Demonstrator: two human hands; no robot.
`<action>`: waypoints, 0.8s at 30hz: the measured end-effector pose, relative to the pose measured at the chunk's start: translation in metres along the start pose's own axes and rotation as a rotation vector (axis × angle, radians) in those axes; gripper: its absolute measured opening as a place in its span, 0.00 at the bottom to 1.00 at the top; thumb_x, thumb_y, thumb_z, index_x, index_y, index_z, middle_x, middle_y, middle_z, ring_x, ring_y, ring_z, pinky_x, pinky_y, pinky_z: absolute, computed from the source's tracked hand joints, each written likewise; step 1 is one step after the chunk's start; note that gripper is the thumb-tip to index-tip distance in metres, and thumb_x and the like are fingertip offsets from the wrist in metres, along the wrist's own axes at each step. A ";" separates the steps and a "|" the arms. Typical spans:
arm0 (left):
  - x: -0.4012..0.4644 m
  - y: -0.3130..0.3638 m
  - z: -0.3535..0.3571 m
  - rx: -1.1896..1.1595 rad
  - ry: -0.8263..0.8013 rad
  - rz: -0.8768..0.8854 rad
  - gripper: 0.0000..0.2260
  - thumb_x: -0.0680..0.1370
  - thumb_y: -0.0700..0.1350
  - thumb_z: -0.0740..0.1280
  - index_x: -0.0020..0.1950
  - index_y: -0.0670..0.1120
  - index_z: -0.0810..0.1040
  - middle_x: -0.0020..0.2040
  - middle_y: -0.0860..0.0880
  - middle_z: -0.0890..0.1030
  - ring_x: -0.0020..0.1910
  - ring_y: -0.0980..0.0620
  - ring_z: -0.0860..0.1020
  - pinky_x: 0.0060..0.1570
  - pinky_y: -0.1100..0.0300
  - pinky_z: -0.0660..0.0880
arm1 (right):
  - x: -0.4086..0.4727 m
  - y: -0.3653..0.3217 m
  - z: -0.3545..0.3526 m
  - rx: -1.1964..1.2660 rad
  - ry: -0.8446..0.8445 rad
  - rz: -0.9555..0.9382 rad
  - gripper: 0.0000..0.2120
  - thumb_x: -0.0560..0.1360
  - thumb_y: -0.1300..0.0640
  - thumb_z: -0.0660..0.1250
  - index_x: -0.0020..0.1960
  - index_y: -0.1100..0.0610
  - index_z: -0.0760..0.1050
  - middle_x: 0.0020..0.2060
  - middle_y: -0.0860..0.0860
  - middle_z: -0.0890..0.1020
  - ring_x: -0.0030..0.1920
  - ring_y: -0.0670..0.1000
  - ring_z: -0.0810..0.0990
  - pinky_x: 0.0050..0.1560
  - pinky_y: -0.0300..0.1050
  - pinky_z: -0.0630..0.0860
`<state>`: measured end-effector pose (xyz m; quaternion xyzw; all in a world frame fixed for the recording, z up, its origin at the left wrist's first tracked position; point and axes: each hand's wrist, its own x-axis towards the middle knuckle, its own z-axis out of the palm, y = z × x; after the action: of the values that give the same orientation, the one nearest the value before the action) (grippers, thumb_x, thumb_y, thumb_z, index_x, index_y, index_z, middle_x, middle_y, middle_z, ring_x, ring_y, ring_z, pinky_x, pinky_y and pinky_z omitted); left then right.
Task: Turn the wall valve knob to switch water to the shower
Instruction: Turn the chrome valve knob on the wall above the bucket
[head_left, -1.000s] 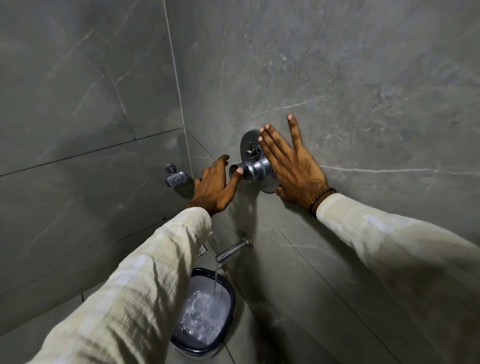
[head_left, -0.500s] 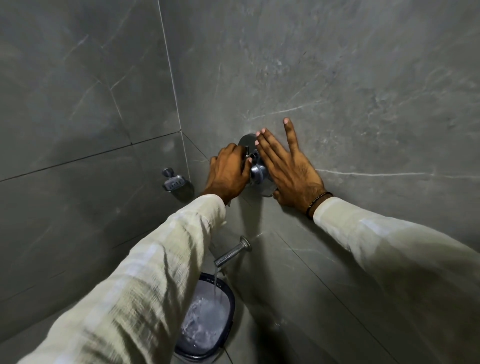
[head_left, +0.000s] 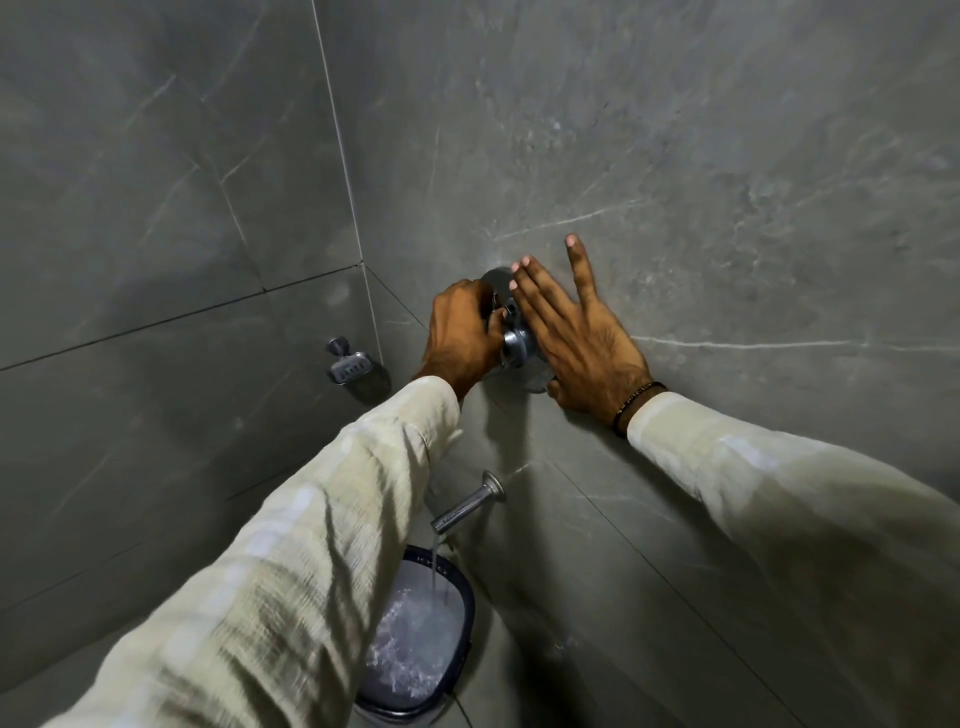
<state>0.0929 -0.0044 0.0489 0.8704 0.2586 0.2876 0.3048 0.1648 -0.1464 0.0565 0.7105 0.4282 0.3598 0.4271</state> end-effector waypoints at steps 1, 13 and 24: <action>0.000 0.000 -0.001 0.000 0.002 0.001 0.04 0.79 0.39 0.71 0.51 0.39 0.83 0.49 0.41 0.84 0.47 0.44 0.82 0.47 0.51 0.81 | 0.000 0.000 0.000 0.000 0.001 0.000 0.58 0.77 0.23 0.53 0.88 0.63 0.39 0.86 0.67 0.39 0.87 0.68 0.38 0.78 0.83 0.36; -0.017 0.001 0.004 0.061 0.046 0.071 0.09 0.82 0.42 0.67 0.57 0.39 0.82 0.55 0.41 0.80 0.48 0.49 0.77 0.49 0.62 0.71 | 0.002 -0.003 0.004 -0.024 0.012 0.007 0.59 0.76 0.22 0.54 0.88 0.63 0.40 0.86 0.68 0.40 0.87 0.69 0.38 0.74 0.86 0.31; -0.025 -0.004 0.006 0.424 -0.020 0.333 0.19 0.76 0.38 0.73 0.65 0.35 0.79 0.61 0.34 0.80 0.60 0.33 0.76 0.62 0.47 0.72 | 0.001 -0.005 0.004 -0.032 0.003 -0.001 0.59 0.76 0.22 0.53 0.88 0.64 0.40 0.86 0.67 0.40 0.87 0.69 0.38 0.76 0.85 0.34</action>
<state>0.0785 -0.0194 0.0335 0.9480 0.1631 0.2649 0.0667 0.1673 -0.1459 0.0508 0.7029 0.4235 0.3673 0.4379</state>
